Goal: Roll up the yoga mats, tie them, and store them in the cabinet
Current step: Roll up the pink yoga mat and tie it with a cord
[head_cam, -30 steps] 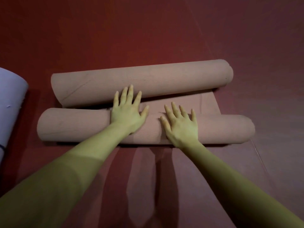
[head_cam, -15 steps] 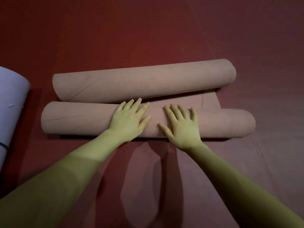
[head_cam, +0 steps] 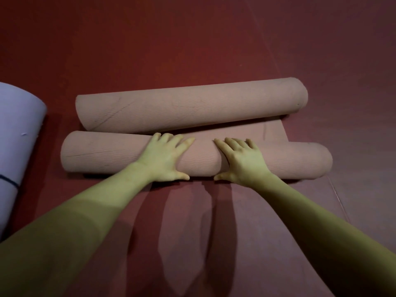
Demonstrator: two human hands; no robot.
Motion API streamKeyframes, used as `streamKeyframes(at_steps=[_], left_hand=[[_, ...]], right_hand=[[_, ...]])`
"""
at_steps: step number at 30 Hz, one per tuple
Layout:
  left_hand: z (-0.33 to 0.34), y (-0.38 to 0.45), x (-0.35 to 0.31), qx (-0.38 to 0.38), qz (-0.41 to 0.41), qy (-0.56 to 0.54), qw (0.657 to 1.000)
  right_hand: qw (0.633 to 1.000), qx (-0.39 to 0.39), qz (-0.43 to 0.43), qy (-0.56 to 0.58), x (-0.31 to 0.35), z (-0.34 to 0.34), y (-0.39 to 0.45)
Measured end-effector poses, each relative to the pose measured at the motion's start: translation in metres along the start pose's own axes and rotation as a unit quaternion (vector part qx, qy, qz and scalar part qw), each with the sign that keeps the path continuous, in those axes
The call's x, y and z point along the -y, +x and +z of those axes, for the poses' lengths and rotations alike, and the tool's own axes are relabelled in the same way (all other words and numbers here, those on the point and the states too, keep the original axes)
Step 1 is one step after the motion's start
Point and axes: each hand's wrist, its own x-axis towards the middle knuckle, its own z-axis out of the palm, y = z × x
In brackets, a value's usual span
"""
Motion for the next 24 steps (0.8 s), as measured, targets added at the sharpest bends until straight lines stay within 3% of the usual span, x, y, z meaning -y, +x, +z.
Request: streamKeyframes(at_steps=[7, 24], left_hand=[[0.008, -0.03, -0.023, -0.078, 0.007, -0.039, 0.996], [0.013, -0.113, -0.074, -0.023, 0.047, -0.066, 0.996]], right_hand=[[1.0, 0.015, -0.003, 0.018, 0.006, -0.006, -0.032], [0.997, 0.051, 0.009, 0.057, 0.053, -0.013, -0.132]])
